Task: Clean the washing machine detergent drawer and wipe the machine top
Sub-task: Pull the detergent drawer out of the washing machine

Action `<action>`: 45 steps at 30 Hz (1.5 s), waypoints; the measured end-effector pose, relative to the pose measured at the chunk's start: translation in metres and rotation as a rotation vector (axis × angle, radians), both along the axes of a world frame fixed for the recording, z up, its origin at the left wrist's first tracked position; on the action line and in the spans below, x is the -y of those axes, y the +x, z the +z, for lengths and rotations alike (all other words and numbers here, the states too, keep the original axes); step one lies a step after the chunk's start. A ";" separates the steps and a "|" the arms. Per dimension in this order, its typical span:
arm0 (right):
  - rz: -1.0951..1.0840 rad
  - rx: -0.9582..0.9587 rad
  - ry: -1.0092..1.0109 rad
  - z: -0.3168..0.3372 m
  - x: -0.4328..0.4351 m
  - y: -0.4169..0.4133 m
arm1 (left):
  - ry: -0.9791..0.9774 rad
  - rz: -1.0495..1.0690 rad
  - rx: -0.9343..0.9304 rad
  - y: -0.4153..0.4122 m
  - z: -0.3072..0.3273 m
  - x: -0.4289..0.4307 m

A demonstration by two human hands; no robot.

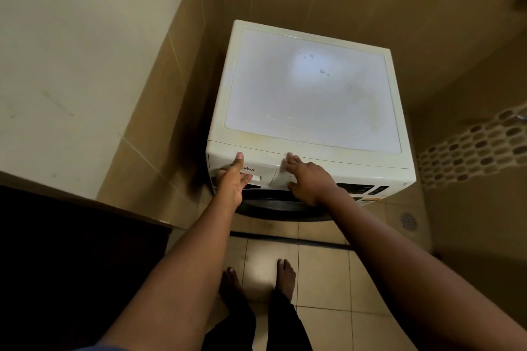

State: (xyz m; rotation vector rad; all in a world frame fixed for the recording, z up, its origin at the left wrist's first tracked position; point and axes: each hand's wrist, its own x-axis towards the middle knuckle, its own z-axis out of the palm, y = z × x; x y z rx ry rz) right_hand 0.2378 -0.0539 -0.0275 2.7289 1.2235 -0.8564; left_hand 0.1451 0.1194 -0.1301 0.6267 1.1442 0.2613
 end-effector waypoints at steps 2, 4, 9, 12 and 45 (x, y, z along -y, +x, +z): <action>0.013 0.000 0.015 -0.002 0.001 -0.001 | -0.001 -0.014 0.037 -0.003 0.000 -0.001; 0.009 -0.002 0.030 -0.004 0.002 -0.001 | -0.016 -0.023 0.080 -0.006 -0.002 -0.002; 0.012 -0.024 0.059 -0.007 0.008 -0.001 | -0.038 -0.050 0.164 -0.015 -0.004 0.000; 0.019 -0.029 0.053 -0.007 0.007 0.001 | -0.033 -0.061 0.150 -0.015 -0.002 -0.001; -0.054 -0.081 0.100 -0.010 0.009 -0.006 | -0.211 -0.018 0.149 -0.145 0.010 0.054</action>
